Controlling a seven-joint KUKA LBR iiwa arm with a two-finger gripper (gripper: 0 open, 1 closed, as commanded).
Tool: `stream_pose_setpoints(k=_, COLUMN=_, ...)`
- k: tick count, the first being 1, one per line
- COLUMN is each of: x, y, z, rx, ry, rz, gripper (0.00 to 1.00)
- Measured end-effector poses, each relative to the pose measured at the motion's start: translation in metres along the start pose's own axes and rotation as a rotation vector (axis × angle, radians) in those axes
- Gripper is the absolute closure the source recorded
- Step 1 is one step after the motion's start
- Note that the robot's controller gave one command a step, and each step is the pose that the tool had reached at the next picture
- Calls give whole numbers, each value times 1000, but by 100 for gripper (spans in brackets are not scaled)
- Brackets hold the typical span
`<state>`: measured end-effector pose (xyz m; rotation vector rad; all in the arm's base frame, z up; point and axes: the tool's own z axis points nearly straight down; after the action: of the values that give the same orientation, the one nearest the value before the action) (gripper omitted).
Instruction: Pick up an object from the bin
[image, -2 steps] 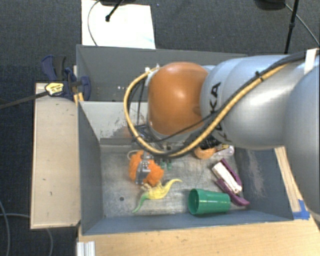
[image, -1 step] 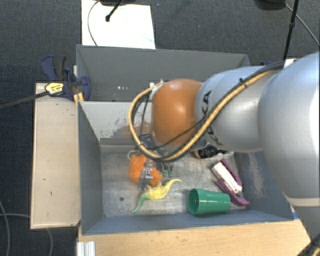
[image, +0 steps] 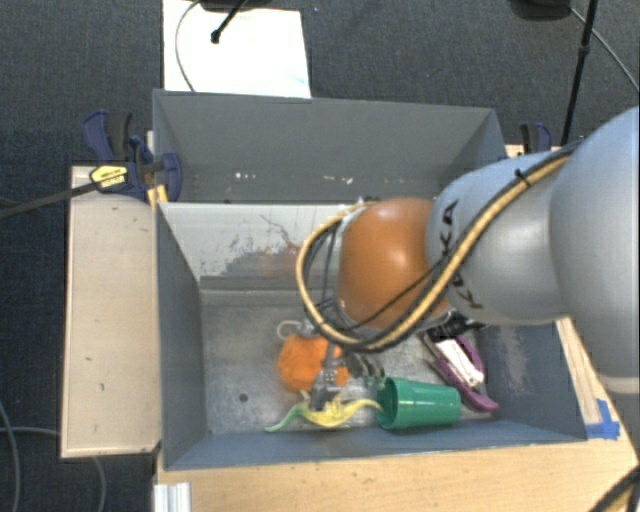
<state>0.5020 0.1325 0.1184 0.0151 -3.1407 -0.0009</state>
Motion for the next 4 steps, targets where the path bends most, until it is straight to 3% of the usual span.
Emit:
stream_pose_setpoints(k=1, x=10, y=-17, z=4, rx=-1, ry=-5, rz=134, gripper=0)
stream_pose_setpoints(k=2, x=3, y=-19, z=37, rx=-10, ry=-9, rz=194, gripper=0)
stream_pose_setpoints(k=3, x=7, y=-16, z=32, rx=-9, ry=2, rz=191, gripper=100)
stream_pose_setpoints(k=4, x=7, y=-16, z=32, rx=-9, ry=2, rz=193, gripper=100)
